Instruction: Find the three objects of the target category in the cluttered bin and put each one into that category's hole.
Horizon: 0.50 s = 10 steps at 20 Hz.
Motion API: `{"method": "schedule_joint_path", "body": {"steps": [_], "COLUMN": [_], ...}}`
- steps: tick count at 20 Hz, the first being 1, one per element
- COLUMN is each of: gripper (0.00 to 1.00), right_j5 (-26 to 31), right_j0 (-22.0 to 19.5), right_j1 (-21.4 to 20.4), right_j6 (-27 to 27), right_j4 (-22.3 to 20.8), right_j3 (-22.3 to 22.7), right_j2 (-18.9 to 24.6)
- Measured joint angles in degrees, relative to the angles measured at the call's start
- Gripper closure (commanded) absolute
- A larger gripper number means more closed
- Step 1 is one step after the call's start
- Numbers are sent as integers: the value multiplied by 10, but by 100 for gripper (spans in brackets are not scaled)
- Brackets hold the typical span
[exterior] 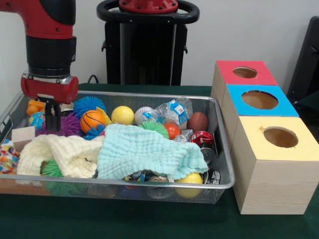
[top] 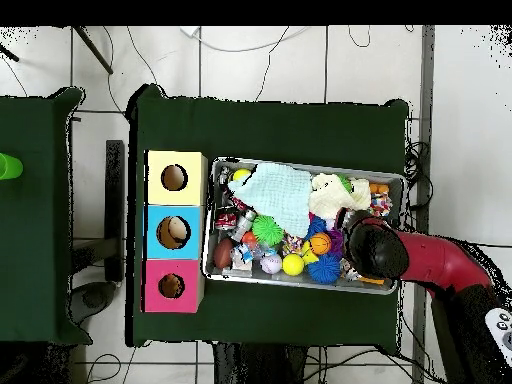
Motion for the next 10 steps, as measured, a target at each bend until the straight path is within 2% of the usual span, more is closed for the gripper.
{"method": "schedule_joint_path", "body": {"steps": [10], "gripper": [100], "right_j5": [0], "right_j0": [-4], "right_j1": [13], "right_j6": [0], "right_j4": [-13], "right_j3": [0], "right_j2": [5]}}
